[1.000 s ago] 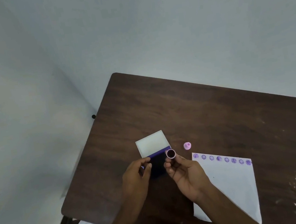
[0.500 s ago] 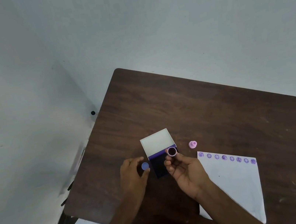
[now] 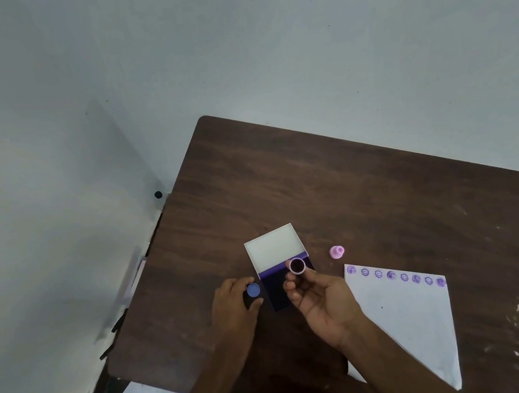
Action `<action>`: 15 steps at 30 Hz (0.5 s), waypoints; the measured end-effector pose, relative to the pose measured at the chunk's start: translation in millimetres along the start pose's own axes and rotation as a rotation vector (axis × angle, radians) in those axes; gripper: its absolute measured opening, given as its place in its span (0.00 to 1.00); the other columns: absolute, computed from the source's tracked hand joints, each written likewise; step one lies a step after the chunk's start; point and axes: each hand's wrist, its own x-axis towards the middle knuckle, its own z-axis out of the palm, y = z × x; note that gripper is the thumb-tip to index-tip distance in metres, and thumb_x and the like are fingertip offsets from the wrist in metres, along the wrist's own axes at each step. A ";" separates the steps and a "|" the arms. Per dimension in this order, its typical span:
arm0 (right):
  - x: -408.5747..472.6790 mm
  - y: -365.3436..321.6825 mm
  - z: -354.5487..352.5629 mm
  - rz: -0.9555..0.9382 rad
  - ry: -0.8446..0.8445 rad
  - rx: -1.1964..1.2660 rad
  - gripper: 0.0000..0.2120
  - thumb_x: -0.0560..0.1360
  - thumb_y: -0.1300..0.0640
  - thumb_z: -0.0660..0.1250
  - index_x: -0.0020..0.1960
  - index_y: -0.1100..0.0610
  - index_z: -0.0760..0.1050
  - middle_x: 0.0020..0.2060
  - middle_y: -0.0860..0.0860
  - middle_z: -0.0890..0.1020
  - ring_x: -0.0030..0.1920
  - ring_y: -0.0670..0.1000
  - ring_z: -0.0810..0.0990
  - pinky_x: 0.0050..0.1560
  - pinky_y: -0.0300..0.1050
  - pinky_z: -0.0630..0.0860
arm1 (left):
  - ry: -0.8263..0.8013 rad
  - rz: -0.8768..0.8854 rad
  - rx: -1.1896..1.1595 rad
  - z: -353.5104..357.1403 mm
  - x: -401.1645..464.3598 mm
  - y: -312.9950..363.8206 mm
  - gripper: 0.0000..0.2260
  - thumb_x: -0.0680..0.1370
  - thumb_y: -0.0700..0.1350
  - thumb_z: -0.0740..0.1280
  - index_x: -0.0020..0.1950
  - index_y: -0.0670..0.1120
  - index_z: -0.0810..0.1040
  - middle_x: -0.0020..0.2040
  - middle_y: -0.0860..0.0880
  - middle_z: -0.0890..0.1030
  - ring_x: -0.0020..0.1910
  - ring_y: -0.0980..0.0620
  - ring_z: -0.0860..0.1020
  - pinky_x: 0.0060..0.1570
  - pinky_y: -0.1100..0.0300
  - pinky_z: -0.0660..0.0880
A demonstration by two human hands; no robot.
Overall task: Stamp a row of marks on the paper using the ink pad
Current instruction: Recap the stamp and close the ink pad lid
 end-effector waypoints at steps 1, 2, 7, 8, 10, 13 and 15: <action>-0.2 -0.1 0.2 0.001 0.000 -0.001 0.14 0.75 0.64 0.63 0.58 0.67 0.78 0.42 0.63 0.83 0.38 0.56 0.82 0.36 0.46 0.80 | 0.008 0.008 -0.006 -0.3 0.4 0.0 0.19 0.72 0.47 0.73 0.62 0.49 0.77 0.60 0.51 0.77 0.59 0.54 0.72 0.61 0.60 0.70; -0.4 -0.1 0.4 0.003 0.000 -0.001 0.14 0.75 0.64 0.63 0.58 0.67 0.78 0.42 0.63 0.82 0.38 0.56 0.82 0.36 0.46 0.80 | 0.017 0.013 -0.015 -1.0 0.7 0.7 0.17 0.72 0.46 0.73 0.60 0.49 0.78 0.58 0.51 0.77 0.57 0.54 0.73 0.59 0.60 0.70; -2.3 -1.4 0.3 -0.005 0.002 -0.003 0.14 0.76 0.64 0.62 0.59 0.68 0.77 0.42 0.62 0.82 0.38 0.56 0.81 0.35 0.46 0.79 | 0.075 -0.045 -0.207 -8.6 -0.7 10.7 0.13 0.72 0.45 0.74 0.55 0.48 0.80 0.50 0.52 0.82 0.46 0.58 0.78 0.48 0.66 0.73; -3.0 -2.2 0.1 -0.009 0.001 -0.001 0.14 0.76 0.64 0.62 0.59 0.68 0.78 0.42 0.62 0.82 0.38 0.56 0.81 0.36 0.46 0.79 | 0.067 -0.069 -0.273 -10.9 -1.8 13.8 0.13 0.72 0.44 0.74 0.56 0.49 0.80 0.49 0.54 0.82 0.45 0.58 0.79 0.46 0.68 0.74; -4.7 -3.8 -0.8 -0.016 0.001 0.005 0.14 0.75 0.63 0.63 0.57 0.68 0.79 0.42 0.62 0.82 0.38 0.56 0.81 0.37 0.47 0.80 | 0.022 -0.099 -0.411 -15.1 -3.9 19.6 0.14 0.71 0.43 0.74 0.56 0.51 0.79 0.48 0.55 0.83 0.46 0.57 0.81 0.46 0.67 0.78; -5.8 -5.9 -2.4 -0.034 0.006 -0.001 0.13 0.75 0.63 0.63 0.56 0.68 0.80 0.42 0.62 0.83 0.39 0.56 0.81 0.39 0.47 0.80 | -0.013 -0.073 -0.572 -21.5 -7.6 28.9 0.15 0.70 0.40 0.75 0.54 0.51 0.80 0.49 0.54 0.84 0.47 0.55 0.82 0.48 0.60 0.80; -6.1 -7.3 -3.8 -0.049 0.014 -0.003 0.13 0.76 0.64 0.63 0.56 0.68 0.80 0.42 0.62 0.83 0.39 0.56 0.82 0.39 0.47 0.81 | -0.021 -0.011 -0.606 -25.9 -9.3 36.7 0.15 0.70 0.39 0.75 0.54 0.51 0.81 0.47 0.53 0.85 0.46 0.56 0.83 0.47 0.62 0.80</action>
